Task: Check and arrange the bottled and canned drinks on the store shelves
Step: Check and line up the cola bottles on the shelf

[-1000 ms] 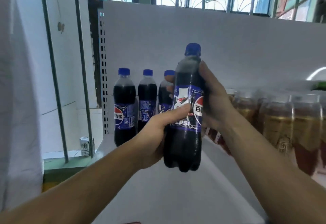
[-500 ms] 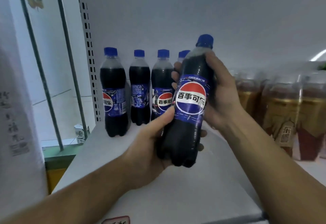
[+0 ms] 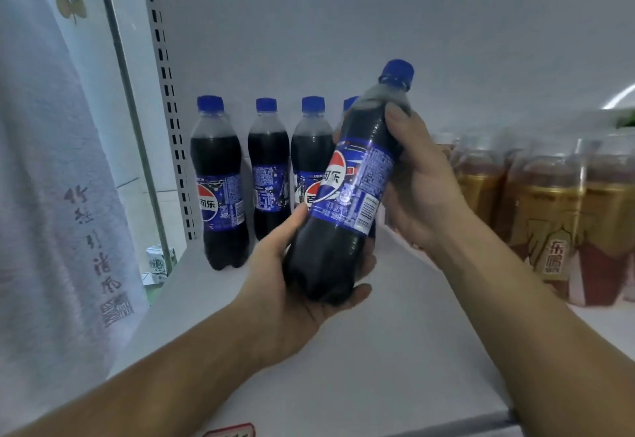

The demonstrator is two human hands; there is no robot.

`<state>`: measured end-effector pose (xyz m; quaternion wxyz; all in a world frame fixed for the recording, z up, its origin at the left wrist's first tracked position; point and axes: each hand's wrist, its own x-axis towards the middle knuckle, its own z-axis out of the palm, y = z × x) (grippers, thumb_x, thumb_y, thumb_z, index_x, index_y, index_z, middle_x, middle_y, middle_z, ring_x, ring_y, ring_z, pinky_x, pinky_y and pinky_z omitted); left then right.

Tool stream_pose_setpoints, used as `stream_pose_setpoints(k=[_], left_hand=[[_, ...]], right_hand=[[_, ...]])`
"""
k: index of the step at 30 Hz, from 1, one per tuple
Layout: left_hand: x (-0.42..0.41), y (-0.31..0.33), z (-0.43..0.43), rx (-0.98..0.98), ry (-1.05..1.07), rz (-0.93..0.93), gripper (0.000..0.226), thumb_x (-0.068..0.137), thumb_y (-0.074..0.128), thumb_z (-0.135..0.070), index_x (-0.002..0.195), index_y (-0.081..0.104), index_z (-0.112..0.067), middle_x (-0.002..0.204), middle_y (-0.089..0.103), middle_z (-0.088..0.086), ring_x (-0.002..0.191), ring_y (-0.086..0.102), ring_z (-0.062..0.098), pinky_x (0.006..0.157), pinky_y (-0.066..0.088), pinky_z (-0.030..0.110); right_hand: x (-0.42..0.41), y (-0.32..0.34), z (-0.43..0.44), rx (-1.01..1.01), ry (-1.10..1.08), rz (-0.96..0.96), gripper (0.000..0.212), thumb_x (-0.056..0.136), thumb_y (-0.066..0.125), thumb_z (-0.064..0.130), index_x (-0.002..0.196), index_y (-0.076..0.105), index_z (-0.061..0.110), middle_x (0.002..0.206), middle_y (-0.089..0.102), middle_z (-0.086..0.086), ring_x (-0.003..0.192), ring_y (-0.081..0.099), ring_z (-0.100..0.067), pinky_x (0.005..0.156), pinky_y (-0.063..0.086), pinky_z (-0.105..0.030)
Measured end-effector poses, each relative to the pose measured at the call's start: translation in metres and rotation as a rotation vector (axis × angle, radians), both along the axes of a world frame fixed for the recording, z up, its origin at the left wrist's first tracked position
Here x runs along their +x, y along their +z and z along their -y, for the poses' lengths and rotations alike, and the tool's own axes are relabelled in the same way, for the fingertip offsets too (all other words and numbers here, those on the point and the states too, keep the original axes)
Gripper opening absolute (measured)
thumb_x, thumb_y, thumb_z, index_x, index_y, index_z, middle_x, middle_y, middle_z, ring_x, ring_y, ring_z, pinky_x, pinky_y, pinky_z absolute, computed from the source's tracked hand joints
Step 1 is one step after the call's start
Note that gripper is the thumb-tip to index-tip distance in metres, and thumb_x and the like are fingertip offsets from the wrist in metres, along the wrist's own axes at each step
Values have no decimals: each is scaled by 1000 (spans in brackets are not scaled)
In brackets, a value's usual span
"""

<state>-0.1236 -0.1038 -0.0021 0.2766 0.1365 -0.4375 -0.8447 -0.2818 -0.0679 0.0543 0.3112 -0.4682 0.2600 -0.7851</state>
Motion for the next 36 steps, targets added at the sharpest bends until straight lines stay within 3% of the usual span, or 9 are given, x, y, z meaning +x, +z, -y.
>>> stream_pose_setpoints(k=[4,11,15,18,20,24,29,33,36], left_hand=[[-4,0,-4,-227,117,21,51,78,60,-52,116,69,-20,107,76,9,86,75,23,82,61,47],[6,-2,-8,-111,-77,24,53,77,56,-55,99,80,-13,106,74,20,73,73,28,58,60,34],[1,-2,4,-231,127,1,41,96,53,-41,119,70,-12,102,76,11,79,75,17,67,59,31],[7,-15,9,-110,104,-93,20,102,49,-25,97,64,-14,100,67,12,60,68,6,50,50,12],[2,-9,2,-304,68,53,32,89,61,-41,101,69,-12,102,72,14,71,69,18,56,55,22],[3,0,-9,-166,-7,64,58,80,53,-61,94,80,-11,102,74,18,73,71,27,62,59,35],[-7,1,-9,-307,219,111,70,62,69,-56,123,66,-22,109,75,8,102,71,28,100,52,52],[-2,2,-8,-260,140,126,55,69,59,-61,92,80,-16,97,75,17,73,71,29,66,59,39],[-2,6,-12,-236,73,133,66,74,52,-64,101,79,-10,99,75,19,75,73,31,69,59,37]], right_hand=[[-1,1,0,7,-164,-9,60,82,76,33,134,50,14,117,65,-11,93,72,-20,83,58,-36],[-1,-2,-2,31,77,11,37,97,58,33,126,52,11,109,65,-13,97,68,-27,92,57,-46],[2,-1,-1,80,-178,-44,44,86,70,39,122,55,19,113,68,-9,101,71,-26,97,56,-50],[3,-4,2,123,-235,-99,54,79,76,45,125,54,26,120,68,-10,105,72,-25,96,57,-50],[1,-5,2,128,-119,-75,54,88,69,43,134,52,19,131,62,-15,115,67,-31,99,55,-49],[2,-5,2,141,-96,-39,62,87,70,38,141,48,15,125,67,-13,104,71,-26,91,58,-42],[5,-5,0,72,-252,-130,57,72,79,42,122,52,34,112,73,3,98,75,-23,80,59,-37],[6,-3,0,137,-54,-124,64,86,65,42,141,47,16,121,68,-11,107,71,-29,94,57,-45],[6,-3,0,178,-99,-142,68,81,71,44,139,49,17,117,71,-10,104,72,-30,96,56,-52]])
